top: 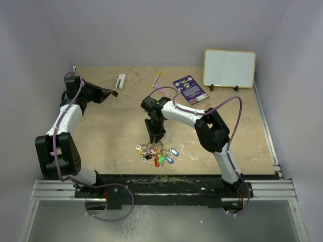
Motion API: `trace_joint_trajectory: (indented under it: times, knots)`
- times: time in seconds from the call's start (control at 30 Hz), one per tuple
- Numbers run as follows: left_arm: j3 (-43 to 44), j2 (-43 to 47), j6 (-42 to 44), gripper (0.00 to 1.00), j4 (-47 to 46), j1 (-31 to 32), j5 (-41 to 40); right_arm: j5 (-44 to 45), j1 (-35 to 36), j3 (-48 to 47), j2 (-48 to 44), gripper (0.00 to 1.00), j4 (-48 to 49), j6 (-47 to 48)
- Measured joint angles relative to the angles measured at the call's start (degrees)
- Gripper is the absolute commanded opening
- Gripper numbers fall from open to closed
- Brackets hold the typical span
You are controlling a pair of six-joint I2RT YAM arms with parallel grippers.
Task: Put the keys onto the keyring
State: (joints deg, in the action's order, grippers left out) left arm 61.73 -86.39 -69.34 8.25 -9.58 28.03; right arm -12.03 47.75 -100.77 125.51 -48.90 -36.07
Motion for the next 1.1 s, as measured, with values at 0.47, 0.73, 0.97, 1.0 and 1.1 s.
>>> trace_joint_trajectory:
  times: [0.47, 0.73, 0.97, 1.0, 1.1]
  knots:
    - [0.0, 0.0, 0.0, 0.04, 0.0, 0.0, 0.0, -1.1, 0.0, 1.9, 2.1, 0.0, 1.2, -0.4]
    - [0.0, 0.0, 0.0, 0.04, 0.0, 0.0, 0.0, -2.1, -0.1, -4.5, 3.8, 0.0, -5.4, 0.3]
    - [0.0, 0.0, 0.0, 0.04, 0.2, 0.0, 0.0, -3.1, -2.5, -17.7, 7.8, 0.11, -13.1, 3.7]
    - [0.0, 0.0, 0.0, 0.04, 0.2, 0.0, 0.0, -3.1, -3.3, -18.3, 7.9, 0.09, -13.6, 3.8]
    - [0.0, 0.0, 0.0, 0.04, 0.2, 0.0, 0.0, -4.0, -7.3, -20.5, 8.2, 0.05, -14.7, 4.5]
